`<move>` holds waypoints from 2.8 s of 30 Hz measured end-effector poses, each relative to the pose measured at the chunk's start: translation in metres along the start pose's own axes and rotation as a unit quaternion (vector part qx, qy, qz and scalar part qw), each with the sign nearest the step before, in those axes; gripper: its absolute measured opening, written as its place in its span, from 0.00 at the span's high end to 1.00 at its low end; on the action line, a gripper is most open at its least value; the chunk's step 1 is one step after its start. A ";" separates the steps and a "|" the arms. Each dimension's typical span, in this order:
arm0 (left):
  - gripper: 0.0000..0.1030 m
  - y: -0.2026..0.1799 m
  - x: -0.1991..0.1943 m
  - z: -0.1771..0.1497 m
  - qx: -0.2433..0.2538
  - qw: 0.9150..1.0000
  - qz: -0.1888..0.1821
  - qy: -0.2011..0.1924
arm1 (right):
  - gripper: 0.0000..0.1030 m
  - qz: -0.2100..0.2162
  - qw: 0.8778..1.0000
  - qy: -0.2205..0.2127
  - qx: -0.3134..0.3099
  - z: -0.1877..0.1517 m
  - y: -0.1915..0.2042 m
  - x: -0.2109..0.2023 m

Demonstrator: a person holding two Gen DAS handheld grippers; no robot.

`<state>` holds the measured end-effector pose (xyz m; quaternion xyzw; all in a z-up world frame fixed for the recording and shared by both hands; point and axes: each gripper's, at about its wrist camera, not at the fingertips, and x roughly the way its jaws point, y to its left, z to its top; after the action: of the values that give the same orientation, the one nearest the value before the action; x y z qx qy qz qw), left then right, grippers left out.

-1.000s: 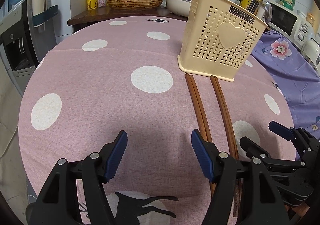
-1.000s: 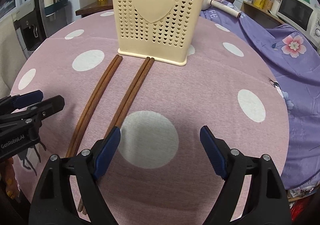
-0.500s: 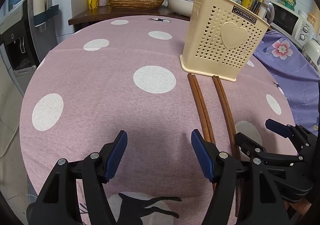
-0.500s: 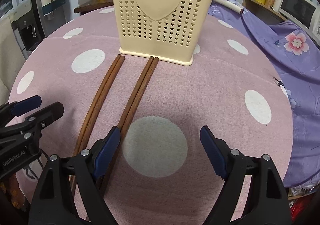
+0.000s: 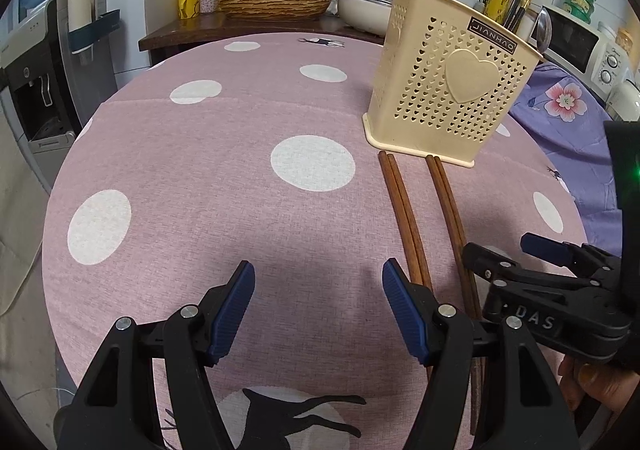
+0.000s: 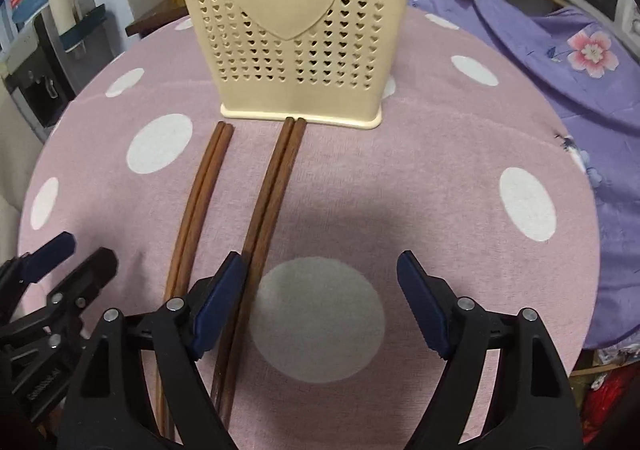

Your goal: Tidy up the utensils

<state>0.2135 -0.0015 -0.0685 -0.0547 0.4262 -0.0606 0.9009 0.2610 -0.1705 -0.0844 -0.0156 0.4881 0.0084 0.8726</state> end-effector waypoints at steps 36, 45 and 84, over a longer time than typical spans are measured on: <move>0.44 -0.038 0.027 0.010 0.063 0.997 -0.022 0.037 | 0.52 0.022 0.999 0.021 0.035 0.028 -0.022 0.022; 0.44 -0.039 0.031 0.015 0.068 0.997 -0.008 0.046 | 0.51 0.011 1.000 0.017 0.024 0.025 -0.016 0.022; 0.45 -0.030 0.057 0.054 0.051 0.995 0.021 0.089 | 0.50 0.011 0.999 0.022 0.028 0.033 -0.019 0.027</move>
<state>0.2889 -0.0370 -0.0733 0.0059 0.5017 -0.0683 0.8623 0.3038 -0.1884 -0.0897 0.0137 0.5077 0.0042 0.8614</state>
